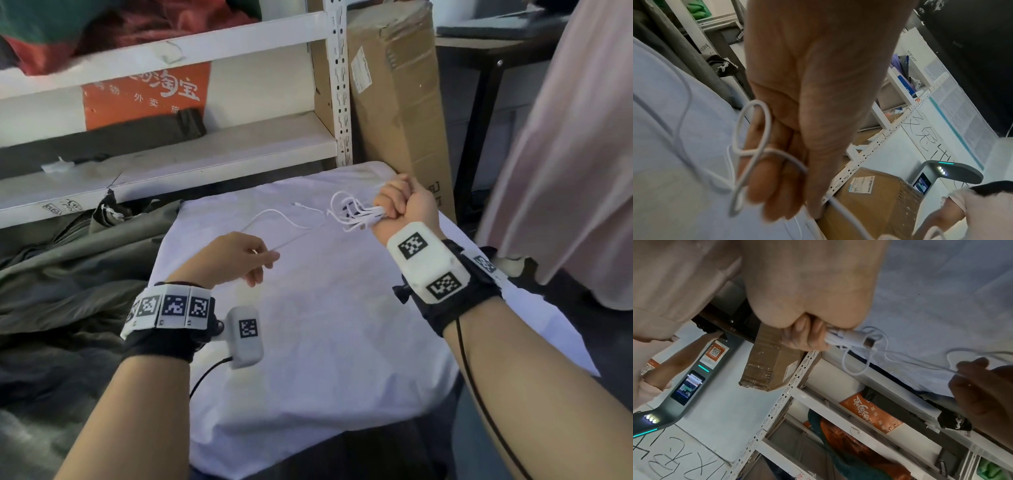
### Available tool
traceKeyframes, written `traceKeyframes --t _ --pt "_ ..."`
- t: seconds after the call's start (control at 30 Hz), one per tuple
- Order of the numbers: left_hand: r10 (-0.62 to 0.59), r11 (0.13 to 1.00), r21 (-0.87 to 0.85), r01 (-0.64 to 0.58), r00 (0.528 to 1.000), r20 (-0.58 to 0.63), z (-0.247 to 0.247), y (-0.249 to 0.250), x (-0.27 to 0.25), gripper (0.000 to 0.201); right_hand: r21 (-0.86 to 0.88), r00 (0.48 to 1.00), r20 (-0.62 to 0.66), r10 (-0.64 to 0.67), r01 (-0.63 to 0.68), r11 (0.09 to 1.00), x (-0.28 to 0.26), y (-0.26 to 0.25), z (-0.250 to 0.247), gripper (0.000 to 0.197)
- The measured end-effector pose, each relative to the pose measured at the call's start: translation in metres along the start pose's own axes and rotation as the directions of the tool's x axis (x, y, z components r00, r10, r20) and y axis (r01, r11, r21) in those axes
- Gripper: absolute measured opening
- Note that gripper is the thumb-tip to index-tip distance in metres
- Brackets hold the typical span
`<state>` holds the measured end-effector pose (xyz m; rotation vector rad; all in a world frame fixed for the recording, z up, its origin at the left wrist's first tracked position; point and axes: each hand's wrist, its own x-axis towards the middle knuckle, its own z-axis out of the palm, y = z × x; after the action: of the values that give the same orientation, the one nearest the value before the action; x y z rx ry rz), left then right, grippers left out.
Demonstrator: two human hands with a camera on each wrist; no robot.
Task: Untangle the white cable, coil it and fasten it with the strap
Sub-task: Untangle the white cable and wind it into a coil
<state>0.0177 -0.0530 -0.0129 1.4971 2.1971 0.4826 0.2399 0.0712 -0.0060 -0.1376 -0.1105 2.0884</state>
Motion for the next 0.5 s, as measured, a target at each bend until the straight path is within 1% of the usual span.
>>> traceKeyframes --t 0.03,0.07,0.13,0.17,0.2,0.23,0.27,0.3,0.33,0.37,0.4,0.43,0.47,0.5 --pt "-0.013 1.000 0.012 0.013 0.999 0.044 0.000 -0.002 0.000 0.027 -0.026 0.997 -0.047 -0.055 0.054 0.998 0.000 0.000 -0.002 0.047" --pt "-0.025 0.998 0.065 0.020 0.997 0.072 0.000 -0.005 -0.001 0.023 -0.054 0.991 -0.084 -0.102 0.098 0.994 0.001 0.000 -0.003 0.044" --pt "-0.045 0.963 0.268 0.021 0.995 0.084 -0.002 -0.010 -0.002 0.017 -0.109 0.970 -0.145 -0.197 0.182 0.977 0.004 -0.002 -0.005 0.042" --pt "-0.065 0.930 0.365 0.036 0.995 0.069 -0.005 -0.014 -0.003 0.015 -0.150 0.954 -0.168 -0.247 0.223 0.963 0.005 -0.004 -0.006 0.041" --pt "-0.085 0.909 0.412 0.065 0.996 0.030 -0.008 -0.017 -0.004 0.014 -0.195 0.938 -0.183 -0.296 0.260 0.946 0.006 -0.007 -0.006 0.040" --pt "-0.096 0.911 0.400 0.096 0.995 -0.022 -0.011 -0.021 -0.003 0.013 -0.234 0.921 -0.194 -0.338 0.291 0.928 0.007 -0.010 -0.006 0.039" --pt "-0.088 0.940 0.324 0.108 0.993 -0.074 -0.014 -0.023 -0.003 0.012 -0.266 0.908 -0.202 -0.368 0.310 0.913 0.009 -0.012 -0.006 0.039" --pt "-0.071 0.981 0.174 0.090 0.991 -0.111 -0.016 -0.023 -0.003 0.011 -0.298 0.898 -0.209 -0.387 0.318 0.900 0.010 -0.012 -0.007 0.039" --pt "-0.049 0.998 -0.031 0.046 0.991 -0.122 -0.016 -0.019 -0.004 0.009 -0.332 0.892 -0.216 -0.396 0.315 0.889 0.010 -0.011 -0.008 0.039" --pt "-0.023 0.972 -0.236 -0.002 0.994 -0.105 -0.015 -0.013 -0.006 0.009 -0.367 0.888 -0.225 -0.402 0.305 0.879 0.011 -0.008 -0.009 0.039" --pt "0.010 0.922 -0.386 -0.039 0.997 -0.077 -0.014 -0.006 -0.009 0.009 -0.403 0.883 -0.235 -0.406 0.292 0.868 0.012 -0.006 -0.010 0.039" --pt "0.041 0.891 -0.450 -0.064 0.997 -0.060 -0.013 0.000 -0.012 0.012 -0.439 0.878 -0.247 -0.410 0.276 0.855 0.013 -0.004 -0.012 0.040" --pt "0.062 0.894 -0.440 -0.081 0.996 -0.058 -0.013 0.005 -0.013 0.016 -0.471 0.873 -0.259 -0.414 0.260 0.843 0.014 -0.002 -0.012 0.041" --pt "0.066 0.922 -0.378 -0.089 0.995 -0.071 -0.013 0.009 -0.014 0.020 -0.500 0.868 -0.269 -0.417 0.244 0.831 0.014 -0.002 -0.012 0.041"
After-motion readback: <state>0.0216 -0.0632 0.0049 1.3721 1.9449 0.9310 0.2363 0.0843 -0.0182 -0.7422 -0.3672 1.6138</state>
